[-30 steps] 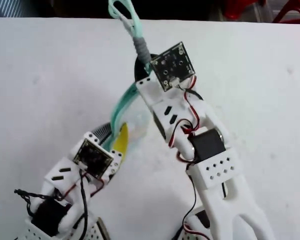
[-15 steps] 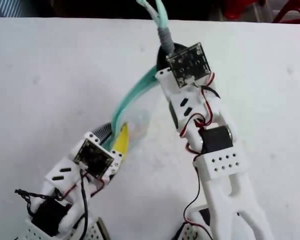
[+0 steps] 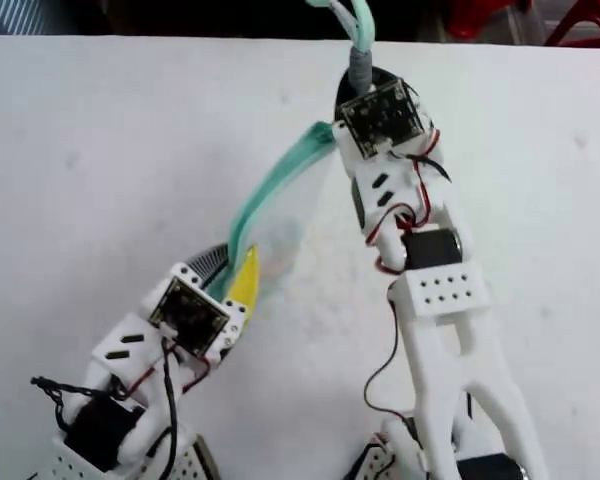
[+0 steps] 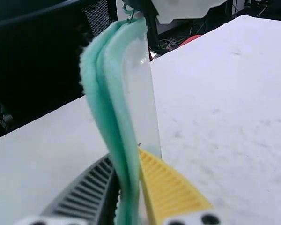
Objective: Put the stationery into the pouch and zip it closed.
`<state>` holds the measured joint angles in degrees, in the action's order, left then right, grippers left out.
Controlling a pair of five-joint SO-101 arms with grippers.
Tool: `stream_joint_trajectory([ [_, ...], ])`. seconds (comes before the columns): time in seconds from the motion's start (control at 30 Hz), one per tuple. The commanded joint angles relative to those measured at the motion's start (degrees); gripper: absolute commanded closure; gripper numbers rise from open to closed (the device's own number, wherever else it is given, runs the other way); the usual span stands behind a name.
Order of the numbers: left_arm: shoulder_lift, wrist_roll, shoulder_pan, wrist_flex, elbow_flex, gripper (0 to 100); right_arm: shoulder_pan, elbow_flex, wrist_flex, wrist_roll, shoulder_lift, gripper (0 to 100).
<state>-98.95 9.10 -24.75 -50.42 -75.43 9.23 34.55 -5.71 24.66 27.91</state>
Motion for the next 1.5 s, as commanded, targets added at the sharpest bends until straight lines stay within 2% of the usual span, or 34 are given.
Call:
stream_joint_trajectory([
  [0.0,0.22,0.35,0.84,-0.70,-0.26,98,-6.55,-4.75,1.36,-2.11,-3.74,98.1],
  [0.47,0.22,1.67,0.84,-0.62,-0.26,98,-7.60,-6.95,1.10,-2.81,-4.35,98.1],
  [0.57,0.22,1.67,0.84,-0.35,-0.35,98,-7.34,-6.95,-2.15,-3.25,-3.82,98.1],
  [0.63,0.22,1.58,0.84,-0.26,-0.44,98,-5.58,-7.74,-9.36,-5.71,-2.42,95.6],
  [0.77,0.22,-0.70,1.54,0.62,-0.53,98,-0.40,-11.43,-30.99,-10.20,5.14,69.5],
  [0.83,0.22,-2.37,3.47,1.67,-0.53,98,2.86,-13.19,-38.29,-9.85,8.40,63.9],
  [1.0,0.31,-4.40,7.16,3.25,-0.62,98,7.43,-18.99,-52.26,-9.32,15.52,70.8],
  [1.13,0.31,-4.48,7.78,3.60,-1.14,98,9.63,-25.05,-64.66,-9.32,20.53,70.9],
  [1.27,0.31,-4.48,7.78,8.35,-4.22,98,10.33,-31.74,-76.62,-9.32,24.84,71.0],
  [1.47,0.31,-4.57,8.40,10.20,-5.19,98,9.89,-38.86,-89.71,-8.88,30.99,71.1],
])
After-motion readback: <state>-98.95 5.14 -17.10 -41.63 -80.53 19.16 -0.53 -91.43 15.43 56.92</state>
